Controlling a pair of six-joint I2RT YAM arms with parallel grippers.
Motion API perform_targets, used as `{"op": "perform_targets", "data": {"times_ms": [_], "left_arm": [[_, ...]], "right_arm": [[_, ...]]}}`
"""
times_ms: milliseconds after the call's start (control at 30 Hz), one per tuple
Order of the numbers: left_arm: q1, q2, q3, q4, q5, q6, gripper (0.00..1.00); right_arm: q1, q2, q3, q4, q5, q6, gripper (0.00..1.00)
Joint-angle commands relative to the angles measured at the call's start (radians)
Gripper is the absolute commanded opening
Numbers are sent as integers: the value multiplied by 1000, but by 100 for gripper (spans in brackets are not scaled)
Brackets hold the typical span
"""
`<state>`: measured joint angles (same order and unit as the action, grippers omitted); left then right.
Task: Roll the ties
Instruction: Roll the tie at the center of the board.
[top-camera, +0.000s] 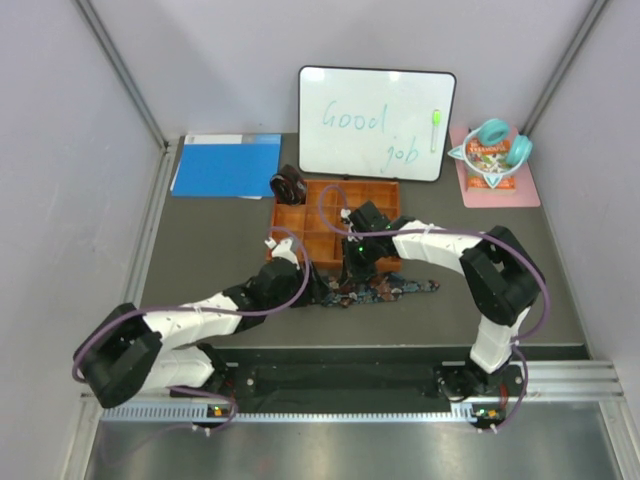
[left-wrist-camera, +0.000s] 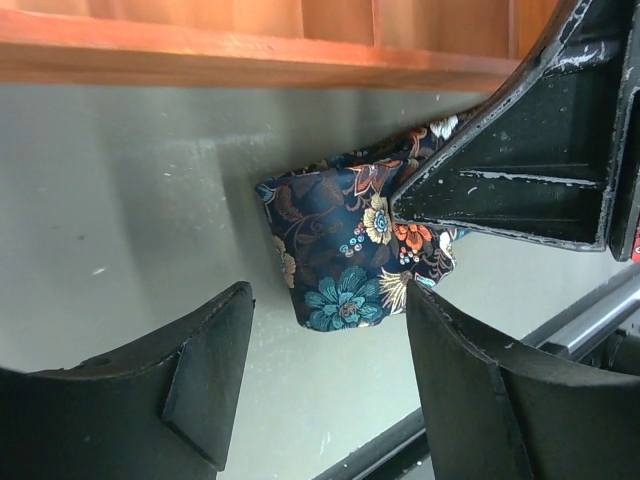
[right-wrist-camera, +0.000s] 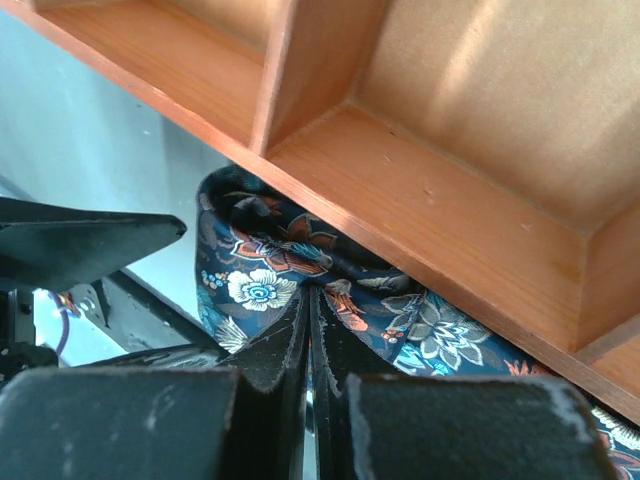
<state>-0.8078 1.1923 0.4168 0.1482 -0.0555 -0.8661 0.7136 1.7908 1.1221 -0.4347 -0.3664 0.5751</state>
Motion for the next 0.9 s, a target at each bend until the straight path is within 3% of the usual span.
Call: {"op": "perform_targets", "data": {"times_ms": [0, 367, 500, 667, 867], "left_arm": [[2, 56, -1, 113, 49, -8, 67], [2, 153, -42, 244, 46, -48, 60], [2, 181, -33, 266, 45, -50, 52], [2, 194, 0, 251, 49, -41, 35], [2, 159, 71, 76, 23, -2, 23]], "right_arm": [[3, -5, -25, -7, 34, -23, 0], [4, -7, -48, 10, 23, -20, 0], [3, -5, -51, 13, 23, -18, 0], [4, -4, -53, 16, 23, -18, 0], [6, -2, -53, 28, 3, -4, 0]]}}
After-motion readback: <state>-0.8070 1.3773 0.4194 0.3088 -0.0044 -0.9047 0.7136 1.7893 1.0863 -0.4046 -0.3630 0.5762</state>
